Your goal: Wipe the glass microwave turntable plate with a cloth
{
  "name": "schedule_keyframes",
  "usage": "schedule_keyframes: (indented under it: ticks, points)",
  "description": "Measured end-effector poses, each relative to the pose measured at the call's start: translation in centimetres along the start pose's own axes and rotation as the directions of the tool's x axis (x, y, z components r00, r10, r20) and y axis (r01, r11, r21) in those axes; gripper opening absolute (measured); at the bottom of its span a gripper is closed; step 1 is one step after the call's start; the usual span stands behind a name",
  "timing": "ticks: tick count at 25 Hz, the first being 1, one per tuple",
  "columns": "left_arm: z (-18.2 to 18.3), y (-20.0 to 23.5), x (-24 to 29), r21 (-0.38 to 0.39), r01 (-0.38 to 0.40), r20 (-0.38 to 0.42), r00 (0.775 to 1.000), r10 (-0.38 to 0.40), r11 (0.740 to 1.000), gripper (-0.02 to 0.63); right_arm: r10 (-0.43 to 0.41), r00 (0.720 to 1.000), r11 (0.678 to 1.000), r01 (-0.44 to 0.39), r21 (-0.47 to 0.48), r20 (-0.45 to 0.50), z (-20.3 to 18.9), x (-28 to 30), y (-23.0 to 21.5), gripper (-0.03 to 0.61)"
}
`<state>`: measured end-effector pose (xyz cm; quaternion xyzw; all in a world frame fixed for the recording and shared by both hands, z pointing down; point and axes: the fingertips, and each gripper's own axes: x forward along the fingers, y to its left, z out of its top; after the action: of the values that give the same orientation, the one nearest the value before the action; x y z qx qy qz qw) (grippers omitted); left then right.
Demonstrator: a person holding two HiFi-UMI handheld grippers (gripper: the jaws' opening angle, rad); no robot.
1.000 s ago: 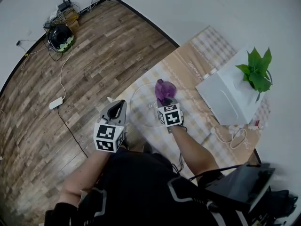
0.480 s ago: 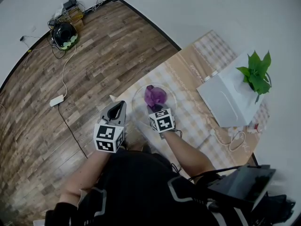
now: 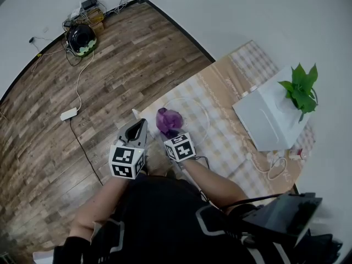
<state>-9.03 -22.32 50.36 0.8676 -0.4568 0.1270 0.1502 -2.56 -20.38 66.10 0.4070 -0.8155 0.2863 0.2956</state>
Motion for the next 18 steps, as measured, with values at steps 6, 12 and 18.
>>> schedule_keyframes:
  ticks: [6,12,18]
  points:
    - [0.0,0.1,-0.6,-0.007,-0.016,0.004,1.0,0.016,1.0,0.006,0.045,0.999,0.997,-0.046,0.061,0.029,0.8,-0.5,1.5,0.074]
    - [0.8,-0.7,0.2,0.009,0.003,0.009,1.0,-0.003,1.0,0.006,0.025,0.987,0.987,-0.049,0.152,0.156,4.0,-4.0,-0.1,0.074]
    - [1.3,-3.2,1.8,0.031,0.061,0.005,0.998,-0.062,0.998,0.006,-0.045,0.962,0.979,-0.011,0.202,0.271,6.8,-9.4,-3.8,0.074]
